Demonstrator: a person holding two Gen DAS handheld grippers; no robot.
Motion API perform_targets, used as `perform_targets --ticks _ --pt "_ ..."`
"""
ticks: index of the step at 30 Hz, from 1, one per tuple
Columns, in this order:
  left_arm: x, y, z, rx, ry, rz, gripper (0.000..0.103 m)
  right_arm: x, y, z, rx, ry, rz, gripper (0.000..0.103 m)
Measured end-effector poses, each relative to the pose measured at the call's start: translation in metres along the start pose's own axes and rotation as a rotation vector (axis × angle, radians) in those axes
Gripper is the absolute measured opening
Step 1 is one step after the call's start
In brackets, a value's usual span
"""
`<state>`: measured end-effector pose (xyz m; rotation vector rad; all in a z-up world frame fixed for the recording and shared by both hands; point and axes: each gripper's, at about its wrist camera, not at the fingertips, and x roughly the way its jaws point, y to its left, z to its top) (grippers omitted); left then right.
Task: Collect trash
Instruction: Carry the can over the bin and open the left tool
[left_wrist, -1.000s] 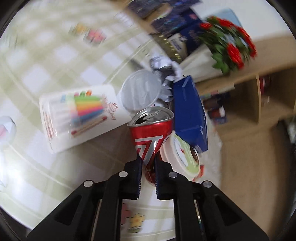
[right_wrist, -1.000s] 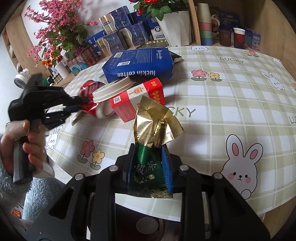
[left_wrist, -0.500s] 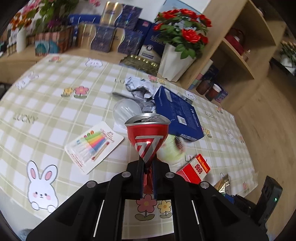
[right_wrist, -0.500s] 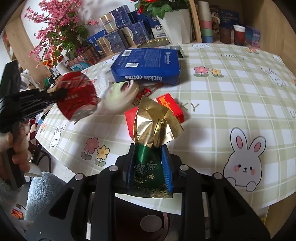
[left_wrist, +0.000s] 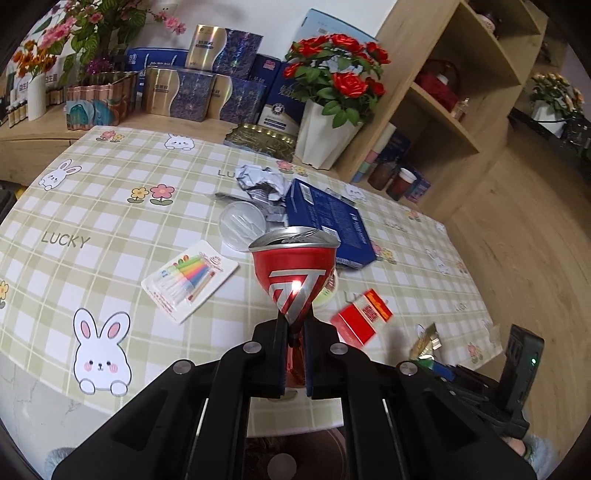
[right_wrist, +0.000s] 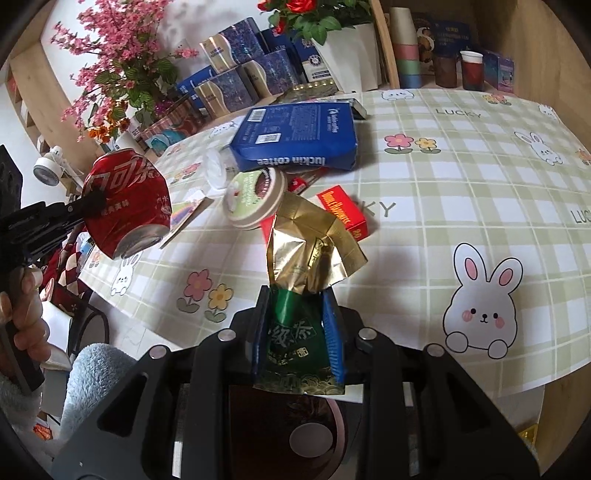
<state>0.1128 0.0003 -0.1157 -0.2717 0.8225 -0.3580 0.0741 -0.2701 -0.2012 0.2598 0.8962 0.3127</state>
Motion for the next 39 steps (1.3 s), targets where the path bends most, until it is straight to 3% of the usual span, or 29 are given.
perform_targets --ticks 12,20,27,33,39 --pt "-0.038 -0.006 -0.061 0.027 0.055 -0.048 0.007 -0.026 0.033 -0.022 -0.052 -0.023 0.045 0.03" --pt "-0.049 -0.008 -0.113 0.028 0.089 -0.078 0.007 -0.05 0.047 -0.056 -0.061 -0.049 0.059 0.03" --pt "-0.04 -0.002 -0.165 -0.019 0.196 -0.09 0.007 -0.054 0.047 -0.095 -0.021 -0.022 0.078 0.03" --pt "-0.024 0.013 -0.177 -0.109 0.26 -0.078 0.007 -0.059 0.042 -0.102 -0.002 -0.02 0.067 0.03" --pt "-0.01 0.012 -0.184 -0.098 0.323 -0.053 0.007 -0.055 0.042 -0.103 -0.002 -0.012 0.065 0.03"
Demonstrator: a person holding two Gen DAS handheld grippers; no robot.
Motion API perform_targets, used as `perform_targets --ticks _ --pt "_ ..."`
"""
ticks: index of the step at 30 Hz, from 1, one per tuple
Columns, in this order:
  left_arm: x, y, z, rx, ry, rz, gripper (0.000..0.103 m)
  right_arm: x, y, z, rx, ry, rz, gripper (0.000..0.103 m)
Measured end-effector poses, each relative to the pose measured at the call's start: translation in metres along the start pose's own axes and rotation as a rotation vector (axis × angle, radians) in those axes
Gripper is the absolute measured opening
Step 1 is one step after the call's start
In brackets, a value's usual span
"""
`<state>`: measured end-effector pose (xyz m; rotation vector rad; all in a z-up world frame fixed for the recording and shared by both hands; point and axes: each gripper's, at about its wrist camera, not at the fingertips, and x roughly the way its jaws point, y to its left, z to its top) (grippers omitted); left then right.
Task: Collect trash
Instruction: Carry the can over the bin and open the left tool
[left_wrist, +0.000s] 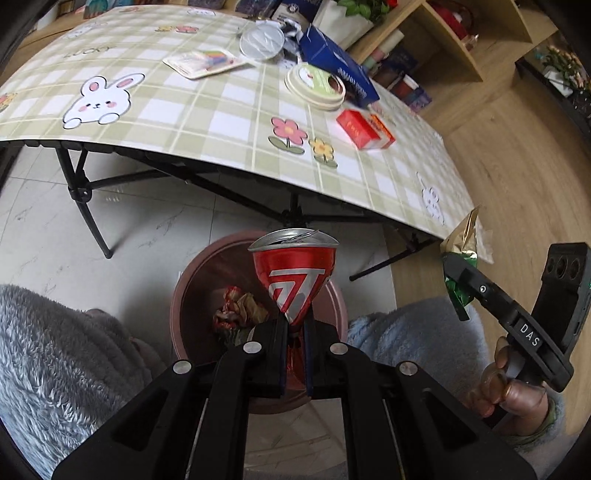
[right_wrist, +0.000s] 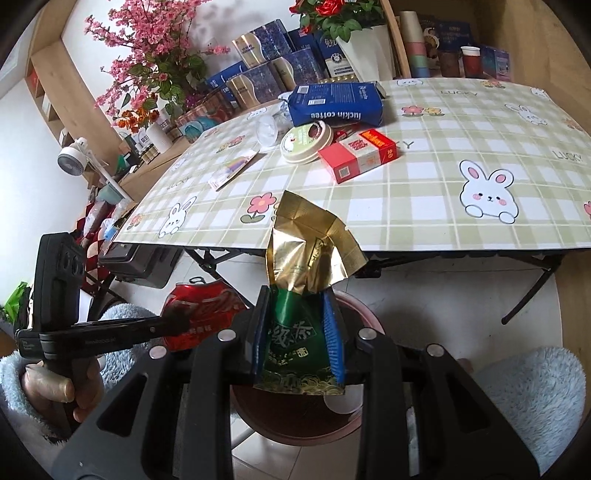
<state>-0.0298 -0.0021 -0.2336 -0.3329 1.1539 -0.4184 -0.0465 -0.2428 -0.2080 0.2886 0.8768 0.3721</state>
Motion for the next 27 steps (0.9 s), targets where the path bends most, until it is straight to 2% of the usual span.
perform_targets --ticks 8,11,16,21,22,24,25,26,27 --pt "0.024 -0.001 0.012 0.035 0.063 0.04 0.007 0.012 -0.007 -0.002 0.029 0.023 -0.007 0.03" --pt "0.043 0.001 0.02 0.045 0.088 0.021 0.007 0.017 -0.009 -0.002 0.038 0.03 -0.01 0.03" --pt "0.079 0.008 0.025 0.02 0.164 0.07 0.007 0.017 -0.015 0.001 0.046 0.023 -0.019 0.03" --pt "0.093 0.004 0.031 0.059 0.181 0.141 0.008 0.019 -0.023 0.004 0.073 0.025 -0.028 0.03" --pt "0.095 0.003 0.031 0.064 0.182 0.148 0.011 0.019 -0.024 0.003 0.076 0.027 -0.03 0.03" --pt "0.095 0.004 0.032 0.074 0.179 0.149 0.027 0.02 -0.026 0.004 0.079 0.03 -0.031 0.03" --pt "0.093 0.003 0.032 0.076 0.168 0.151 0.047 0.021 -0.026 0.004 0.08 0.032 -0.032 0.03" --pt "0.089 0.003 0.033 0.078 0.146 0.148 0.054 0.022 -0.027 0.004 0.079 0.034 -0.033 0.03" --pt "0.085 0.003 0.034 0.078 0.128 0.145 0.055 0.022 -0.027 0.004 0.078 0.036 -0.034 0.03"
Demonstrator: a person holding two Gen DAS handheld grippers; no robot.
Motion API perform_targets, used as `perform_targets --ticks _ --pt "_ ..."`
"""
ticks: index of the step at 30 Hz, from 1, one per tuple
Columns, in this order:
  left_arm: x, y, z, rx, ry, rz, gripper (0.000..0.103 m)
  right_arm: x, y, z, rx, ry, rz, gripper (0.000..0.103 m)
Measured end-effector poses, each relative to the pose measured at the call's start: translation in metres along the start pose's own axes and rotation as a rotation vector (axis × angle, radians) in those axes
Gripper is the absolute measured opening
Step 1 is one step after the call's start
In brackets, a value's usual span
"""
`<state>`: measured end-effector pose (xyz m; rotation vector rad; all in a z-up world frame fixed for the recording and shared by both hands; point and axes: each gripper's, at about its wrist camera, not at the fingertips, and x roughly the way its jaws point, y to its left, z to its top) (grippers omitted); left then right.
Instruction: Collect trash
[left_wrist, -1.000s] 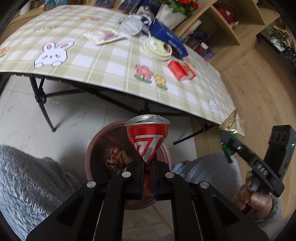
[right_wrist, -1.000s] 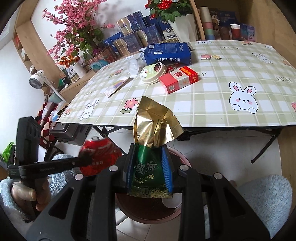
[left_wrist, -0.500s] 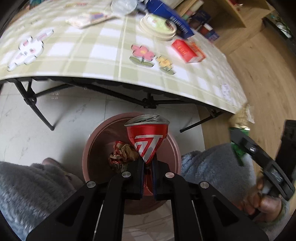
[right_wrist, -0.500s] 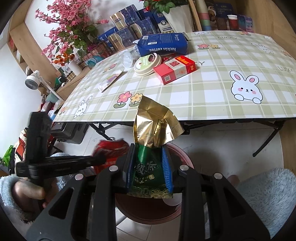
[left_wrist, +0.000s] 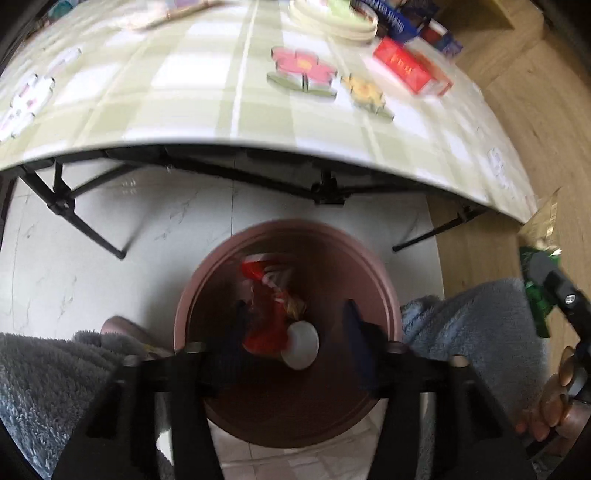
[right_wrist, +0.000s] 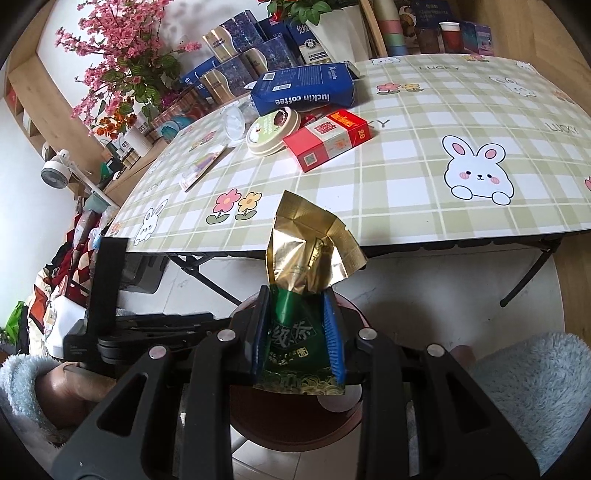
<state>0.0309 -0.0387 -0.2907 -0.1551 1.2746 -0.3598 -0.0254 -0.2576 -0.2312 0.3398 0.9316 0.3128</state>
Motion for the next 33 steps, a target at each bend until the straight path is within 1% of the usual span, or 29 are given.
perform_targets --ticks 1,2,5,6,8,11,13,15,18,21,22,24,25,26,27,28,29,33 --pt "-0.005 0.001 0.0 -0.007 -0.024 0.001 0.06 0.001 0.0 0.0 -0.001 0.002 0.0 0.03" --pt "-0.011 0.002 0.0 -0.018 -0.052 0.006 0.068 0.002 0.0 -0.001 -0.003 0.006 0.001 0.03" --pt "-0.04 0.009 -0.002 -0.055 -0.173 0.024 0.079 0.005 0.002 -0.002 -0.005 0.018 0.002 0.03" --pt "-0.053 0.012 -0.003 -0.066 -0.22 0.035 0.081 0.007 0.003 -0.002 -0.007 0.023 0.002 0.03" --pt "-0.073 0.013 -0.006 -0.074 -0.29 0.061 0.089 0.011 0.005 -0.003 -0.012 0.034 0.003 0.03" --pt "-0.102 0.013 -0.014 -0.074 -0.399 0.131 0.095 0.016 0.01 -0.006 -0.03 0.053 0.003 0.031" --pt "-0.114 0.015 -0.018 -0.075 -0.442 0.164 0.097 0.021 0.014 -0.008 -0.047 0.069 -0.001 0.031" --pt "-0.12 0.014 -0.023 -0.079 -0.472 0.177 0.097 0.026 0.017 -0.01 -0.06 0.081 -0.006 0.031" --pt "-0.123 0.016 -0.026 -0.081 -0.483 0.18 0.097 0.033 0.022 -0.013 -0.08 0.096 -0.016 0.031" --pt "-0.122 0.018 -0.026 -0.091 -0.47 0.178 0.097 0.036 0.027 -0.014 -0.103 0.087 -0.009 0.037" --pt "-0.122 0.019 -0.028 -0.096 -0.468 0.178 0.097 0.035 0.029 -0.014 -0.111 0.082 -0.008 0.042" --pt "-0.121 0.022 -0.029 -0.108 -0.467 0.174 0.097 0.032 0.034 -0.014 -0.134 0.063 -0.01 0.055" --pt "-0.12 0.023 -0.029 -0.111 -0.468 0.17 0.097 0.031 0.036 -0.013 -0.143 0.051 -0.016 0.067" --pt "-0.12 0.024 -0.029 -0.114 -0.471 0.158 0.097 0.028 0.038 -0.013 -0.154 0.035 -0.026 0.071" --pt "-0.12 0.025 -0.03 -0.116 -0.472 0.152 0.097 0.028 0.039 -0.012 -0.159 0.027 -0.032 0.072" --pt "-0.12 0.026 -0.03 -0.117 -0.472 0.148 0.097 0.027 0.039 -0.012 -0.16 0.024 -0.039 0.075" --pt "-0.12 0.026 -0.03 -0.117 -0.471 0.147 0.097 0.028 0.038 -0.012 -0.156 0.024 -0.048 0.08" --pt "-0.119 0.025 -0.03 -0.115 -0.467 0.146 0.097 0.027 0.03 -0.01 -0.126 0.021 -0.09 0.091"
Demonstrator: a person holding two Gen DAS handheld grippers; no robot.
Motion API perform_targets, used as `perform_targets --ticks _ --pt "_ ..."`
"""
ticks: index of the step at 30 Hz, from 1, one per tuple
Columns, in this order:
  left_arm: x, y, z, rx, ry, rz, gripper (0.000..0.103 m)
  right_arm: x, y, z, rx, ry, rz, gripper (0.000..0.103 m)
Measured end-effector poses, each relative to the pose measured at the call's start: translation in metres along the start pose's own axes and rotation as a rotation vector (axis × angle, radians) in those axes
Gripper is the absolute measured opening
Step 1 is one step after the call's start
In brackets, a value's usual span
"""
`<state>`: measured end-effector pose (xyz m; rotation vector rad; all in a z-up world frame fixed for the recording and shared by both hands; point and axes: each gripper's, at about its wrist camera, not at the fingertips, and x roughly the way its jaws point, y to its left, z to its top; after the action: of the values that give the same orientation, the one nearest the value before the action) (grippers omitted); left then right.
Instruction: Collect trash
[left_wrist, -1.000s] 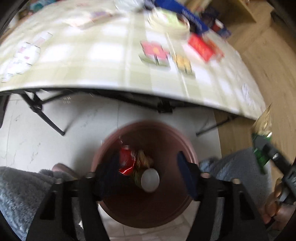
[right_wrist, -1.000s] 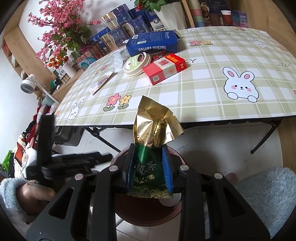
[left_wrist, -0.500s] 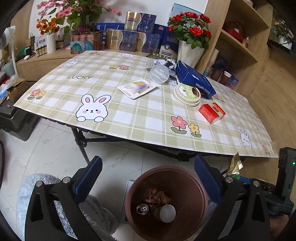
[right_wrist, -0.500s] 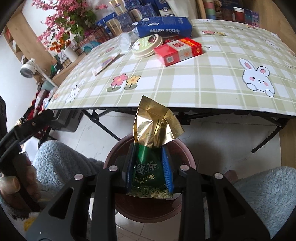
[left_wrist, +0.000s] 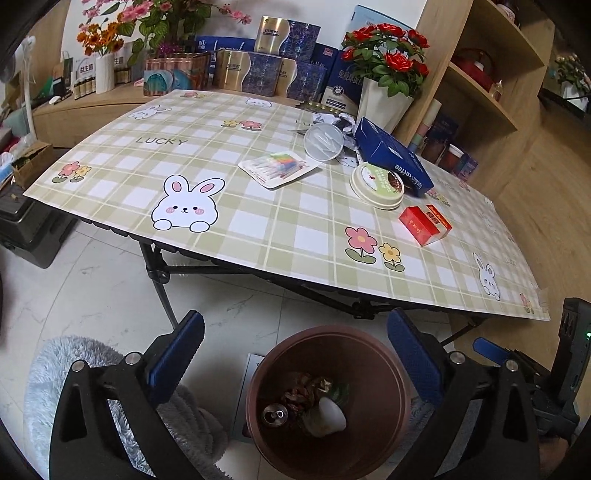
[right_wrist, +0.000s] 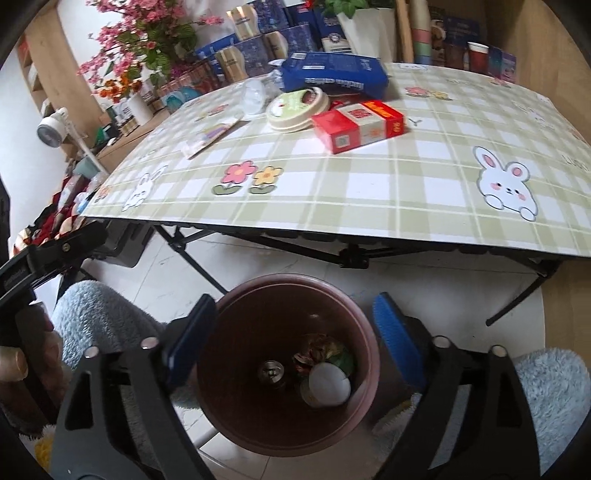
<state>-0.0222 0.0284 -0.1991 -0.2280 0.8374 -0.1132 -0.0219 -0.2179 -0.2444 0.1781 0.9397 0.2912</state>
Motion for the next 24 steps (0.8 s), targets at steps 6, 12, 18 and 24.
perform_targets --ticks 6,12,18,24 --pt "0.003 0.001 -0.001 -0.008 0.013 -0.006 0.097 0.001 -0.008 0.0 0.032 -0.004 -0.065 0.097" --pt "0.008 0.001 -0.001 -0.011 0.027 -0.009 0.097 0.005 -0.01 0.0 0.031 0.0 -0.087 0.097" --pt "0.017 0.004 -0.001 -0.022 0.057 0.002 0.097 0.004 -0.015 0.002 0.054 -0.034 -0.065 0.097" --pt "0.015 0.009 0.011 -0.02 0.016 0.005 0.097 0.005 -0.017 0.006 0.052 -0.048 -0.056 0.097"
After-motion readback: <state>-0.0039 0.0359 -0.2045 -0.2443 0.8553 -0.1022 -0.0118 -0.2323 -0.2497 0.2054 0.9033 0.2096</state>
